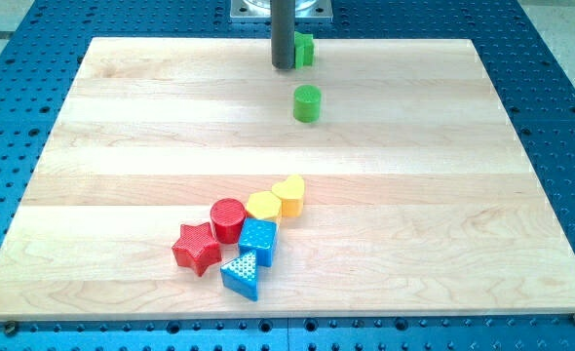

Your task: Move the green circle towards the green star

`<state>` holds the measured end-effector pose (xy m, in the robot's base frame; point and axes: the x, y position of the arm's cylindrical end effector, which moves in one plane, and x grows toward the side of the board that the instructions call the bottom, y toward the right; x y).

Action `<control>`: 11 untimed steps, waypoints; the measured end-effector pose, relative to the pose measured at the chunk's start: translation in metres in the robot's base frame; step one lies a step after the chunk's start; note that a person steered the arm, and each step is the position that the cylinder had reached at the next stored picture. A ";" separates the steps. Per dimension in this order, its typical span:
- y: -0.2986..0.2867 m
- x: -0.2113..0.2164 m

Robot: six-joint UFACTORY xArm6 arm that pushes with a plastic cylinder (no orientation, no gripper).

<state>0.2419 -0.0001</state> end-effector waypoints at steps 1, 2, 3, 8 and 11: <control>0.035 0.032; 0.083 0.068; 0.034 0.104; -0.062 0.077; -0.072 0.051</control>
